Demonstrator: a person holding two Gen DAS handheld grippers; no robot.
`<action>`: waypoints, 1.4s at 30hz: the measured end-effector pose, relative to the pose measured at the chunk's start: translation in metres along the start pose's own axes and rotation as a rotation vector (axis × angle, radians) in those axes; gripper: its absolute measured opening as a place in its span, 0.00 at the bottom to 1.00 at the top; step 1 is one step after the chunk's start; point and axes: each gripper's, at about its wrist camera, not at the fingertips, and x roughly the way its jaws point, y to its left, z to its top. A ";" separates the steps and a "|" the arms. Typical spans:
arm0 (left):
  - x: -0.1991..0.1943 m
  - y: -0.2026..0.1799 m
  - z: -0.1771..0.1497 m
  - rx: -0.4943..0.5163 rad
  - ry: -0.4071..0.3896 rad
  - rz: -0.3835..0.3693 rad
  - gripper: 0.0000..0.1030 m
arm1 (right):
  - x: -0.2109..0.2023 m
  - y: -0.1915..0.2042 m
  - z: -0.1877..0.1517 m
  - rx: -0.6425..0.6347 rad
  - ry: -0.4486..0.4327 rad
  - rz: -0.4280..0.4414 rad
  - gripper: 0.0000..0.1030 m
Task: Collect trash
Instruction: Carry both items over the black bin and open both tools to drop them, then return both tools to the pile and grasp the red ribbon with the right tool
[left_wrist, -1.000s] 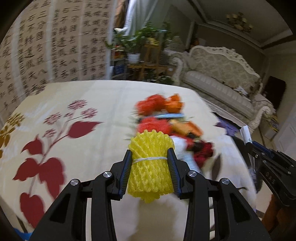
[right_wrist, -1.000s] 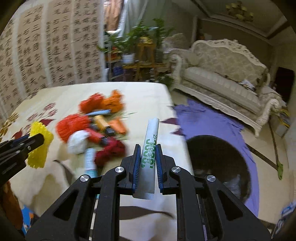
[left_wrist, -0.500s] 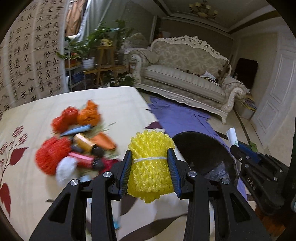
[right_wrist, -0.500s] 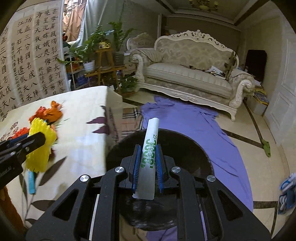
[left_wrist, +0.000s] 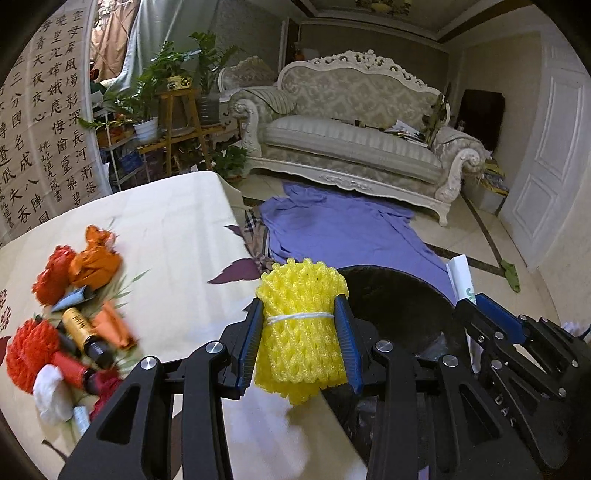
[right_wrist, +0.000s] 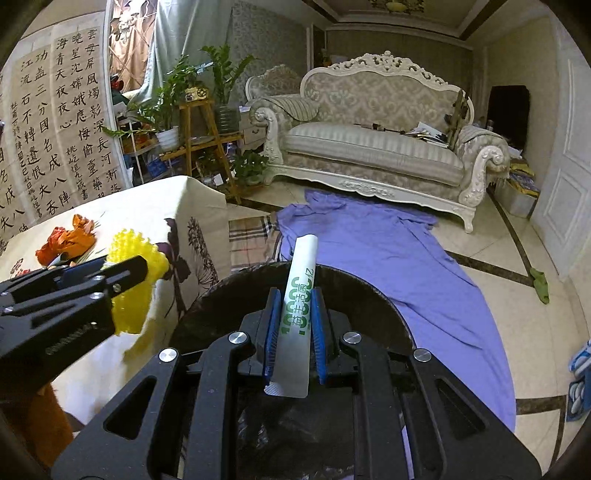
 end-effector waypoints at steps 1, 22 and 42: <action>0.003 -0.001 0.001 0.004 0.002 0.003 0.38 | 0.002 -0.002 0.001 0.003 0.000 0.000 0.16; 0.008 0.005 0.002 -0.035 0.025 0.038 0.74 | 0.006 -0.023 0.003 0.078 0.008 -0.028 0.51; -0.059 0.092 -0.034 -0.120 0.010 0.189 0.74 | -0.020 0.066 -0.009 -0.010 0.027 0.110 0.52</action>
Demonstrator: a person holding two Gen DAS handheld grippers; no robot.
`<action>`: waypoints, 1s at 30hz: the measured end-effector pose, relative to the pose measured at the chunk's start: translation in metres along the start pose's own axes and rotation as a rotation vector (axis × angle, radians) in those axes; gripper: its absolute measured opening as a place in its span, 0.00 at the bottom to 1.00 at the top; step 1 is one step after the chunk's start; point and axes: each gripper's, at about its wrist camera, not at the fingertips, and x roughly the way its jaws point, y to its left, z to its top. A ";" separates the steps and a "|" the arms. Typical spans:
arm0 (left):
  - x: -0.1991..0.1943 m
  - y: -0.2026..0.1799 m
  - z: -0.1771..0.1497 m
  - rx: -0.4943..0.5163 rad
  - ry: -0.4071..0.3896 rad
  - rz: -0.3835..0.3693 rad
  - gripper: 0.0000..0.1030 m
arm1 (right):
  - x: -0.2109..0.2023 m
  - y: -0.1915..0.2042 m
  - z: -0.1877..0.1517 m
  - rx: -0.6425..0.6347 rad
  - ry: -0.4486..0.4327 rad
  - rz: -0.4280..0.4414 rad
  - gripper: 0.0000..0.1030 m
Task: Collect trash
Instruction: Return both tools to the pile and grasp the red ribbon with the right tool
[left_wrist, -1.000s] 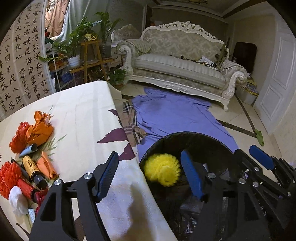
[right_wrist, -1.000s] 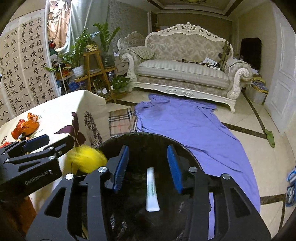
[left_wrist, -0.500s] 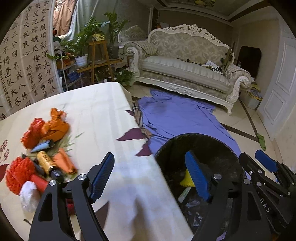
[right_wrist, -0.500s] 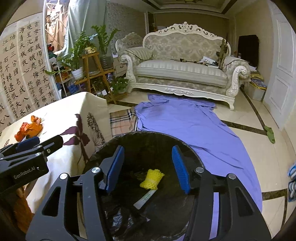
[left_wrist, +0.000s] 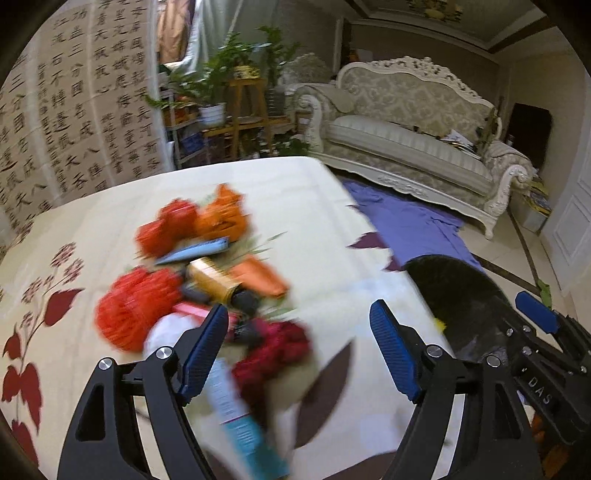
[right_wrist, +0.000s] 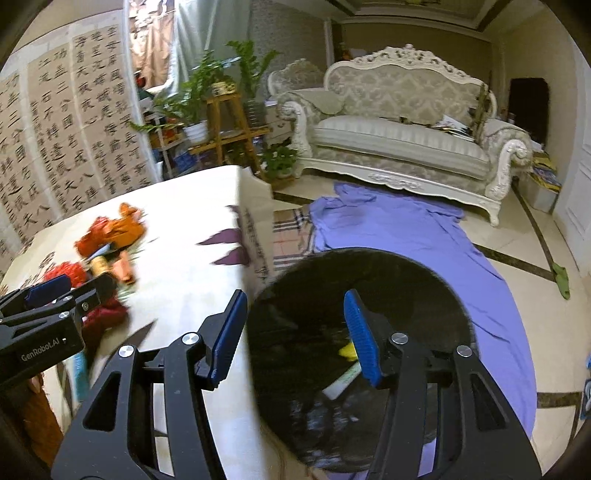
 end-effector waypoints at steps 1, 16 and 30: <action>-0.003 0.006 -0.002 -0.006 0.000 0.008 0.74 | 0.000 0.006 0.000 -0.009 0.001 0.009 0.52; -0.028 0.097 -0.030 -0.131 0.002 0.168 0.74 | 0.002 0.098 -0.003 -0.159 0.034 0.177 0.52; -0.022 0.133 -0.040 -0.182 0.029 0.195 0.74 | 0.033 0.150 -0.010 -0.206 0.134 0.190 0.53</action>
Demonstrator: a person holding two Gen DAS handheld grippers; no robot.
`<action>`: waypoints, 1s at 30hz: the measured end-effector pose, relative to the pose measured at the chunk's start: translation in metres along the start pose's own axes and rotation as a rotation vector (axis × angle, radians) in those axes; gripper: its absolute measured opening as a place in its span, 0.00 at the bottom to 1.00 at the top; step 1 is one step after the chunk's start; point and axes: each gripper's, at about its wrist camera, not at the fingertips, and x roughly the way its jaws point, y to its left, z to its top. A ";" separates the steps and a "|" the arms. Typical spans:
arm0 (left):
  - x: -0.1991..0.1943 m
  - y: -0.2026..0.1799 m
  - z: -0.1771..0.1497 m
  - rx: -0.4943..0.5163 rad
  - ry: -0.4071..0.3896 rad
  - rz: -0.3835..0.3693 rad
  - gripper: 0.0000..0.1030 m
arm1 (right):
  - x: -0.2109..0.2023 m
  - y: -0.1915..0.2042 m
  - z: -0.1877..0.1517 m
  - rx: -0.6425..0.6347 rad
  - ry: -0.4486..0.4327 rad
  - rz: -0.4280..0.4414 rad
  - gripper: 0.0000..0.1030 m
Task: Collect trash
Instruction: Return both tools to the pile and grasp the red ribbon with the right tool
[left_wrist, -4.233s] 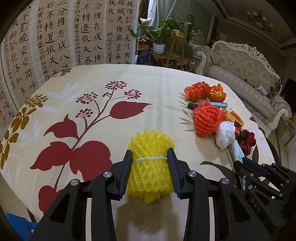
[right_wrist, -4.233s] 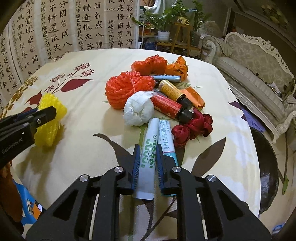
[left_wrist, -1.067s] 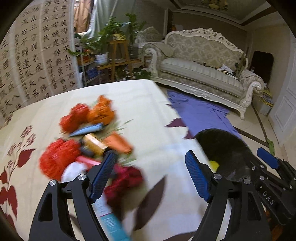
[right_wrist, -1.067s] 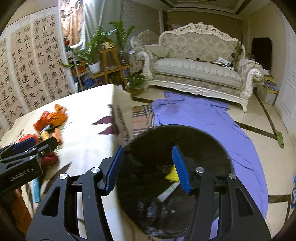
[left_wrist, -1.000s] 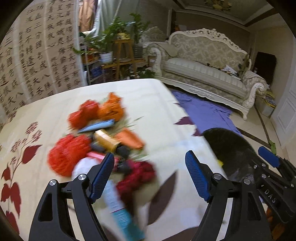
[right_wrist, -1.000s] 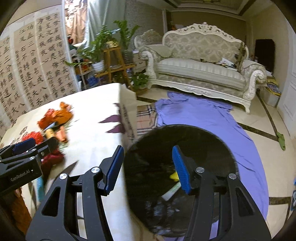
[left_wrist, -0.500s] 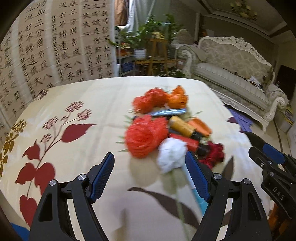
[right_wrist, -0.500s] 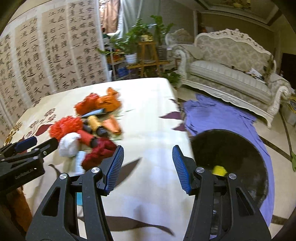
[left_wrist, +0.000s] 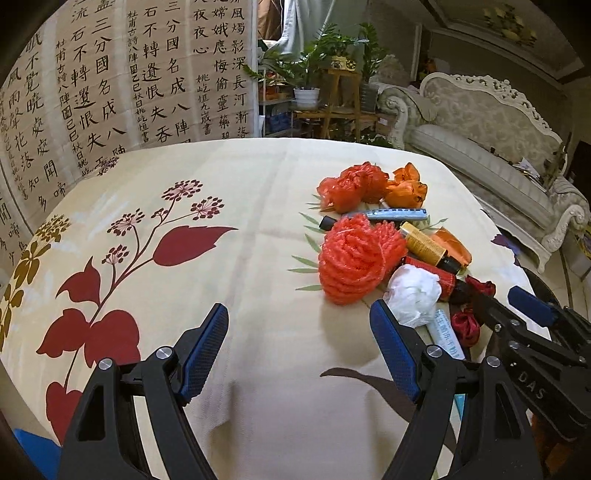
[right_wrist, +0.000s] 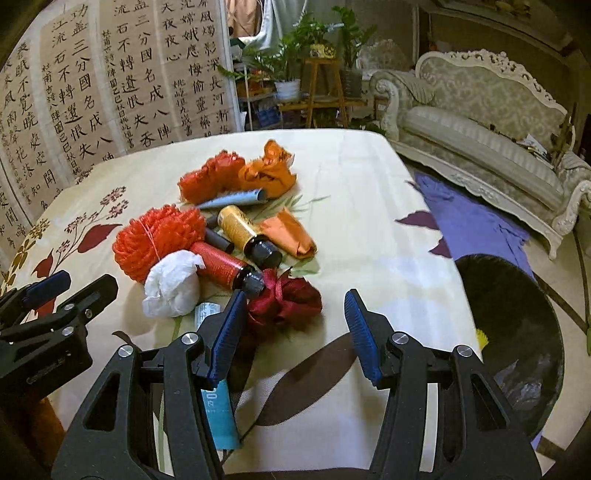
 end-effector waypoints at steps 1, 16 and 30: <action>0.000 0.000 0.000 0.000 0.002 -0.002 0.74 | 0.000 0.000 0.000 -0.003 0.002 -0.005 0.54; 0.004 0.002 -0.004 -0.013 0.025 -0.029 0.74 | -0.012 -0.016 0.005 0.022 0.015 -0.066 0.59; 0.004 0.001 -0.006 -0.012 0.034 -0.039 0.74 | 0.001 -0.012 -0.003 0.017 0.064 -0.076 0.58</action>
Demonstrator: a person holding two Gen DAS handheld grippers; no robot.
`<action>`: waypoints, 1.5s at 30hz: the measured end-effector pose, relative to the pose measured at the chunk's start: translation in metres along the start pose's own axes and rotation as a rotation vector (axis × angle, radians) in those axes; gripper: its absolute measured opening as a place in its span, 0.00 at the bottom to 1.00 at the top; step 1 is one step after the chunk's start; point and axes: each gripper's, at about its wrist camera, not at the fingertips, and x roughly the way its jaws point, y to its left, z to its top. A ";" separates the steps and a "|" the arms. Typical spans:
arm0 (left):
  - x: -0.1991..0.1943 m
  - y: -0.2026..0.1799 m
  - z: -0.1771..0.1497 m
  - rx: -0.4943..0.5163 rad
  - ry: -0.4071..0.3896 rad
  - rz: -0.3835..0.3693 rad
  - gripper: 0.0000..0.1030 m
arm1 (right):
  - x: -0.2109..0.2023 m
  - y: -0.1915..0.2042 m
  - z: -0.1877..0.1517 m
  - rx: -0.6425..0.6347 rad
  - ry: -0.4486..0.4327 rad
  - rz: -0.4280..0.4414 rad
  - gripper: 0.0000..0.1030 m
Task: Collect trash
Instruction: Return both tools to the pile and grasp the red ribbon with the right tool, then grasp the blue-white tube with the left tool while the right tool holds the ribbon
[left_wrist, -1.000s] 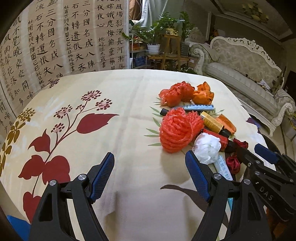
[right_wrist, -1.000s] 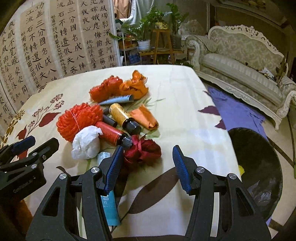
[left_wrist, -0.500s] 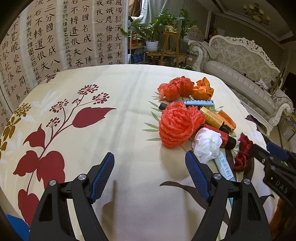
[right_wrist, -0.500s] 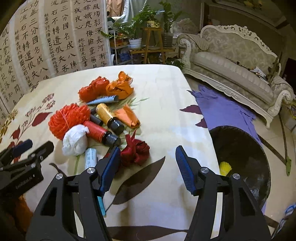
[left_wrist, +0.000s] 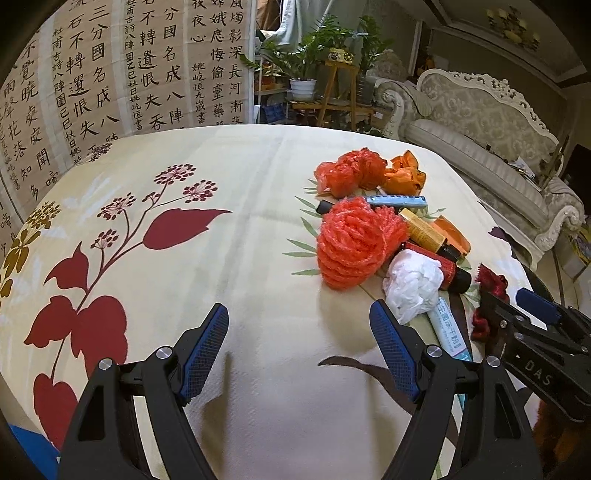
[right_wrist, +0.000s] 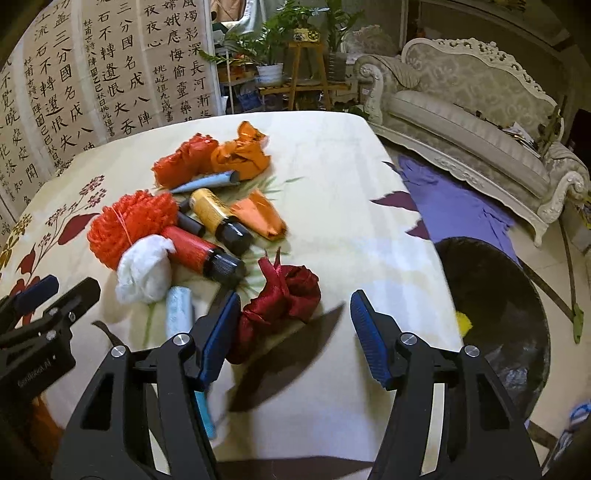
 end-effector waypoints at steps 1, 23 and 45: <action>0.000 -0.001 0.000 0.001 0.002 -0.002 0.74 | -0.002 -0.003 -0.001 0.002 0.000 -0.004 0.58; -0.002 -0.021 -0.004 0.020 0.024 -0.022 0.74 | -0.012 -0.011 -0.007 -0.002 -0.020 0.078 0.21; 0.003 -0.104 -0.025 0.130 0.079 -0.006 0.60 | -0.032 -0.064 -0.029 0.031 -0.075 0.106 0.21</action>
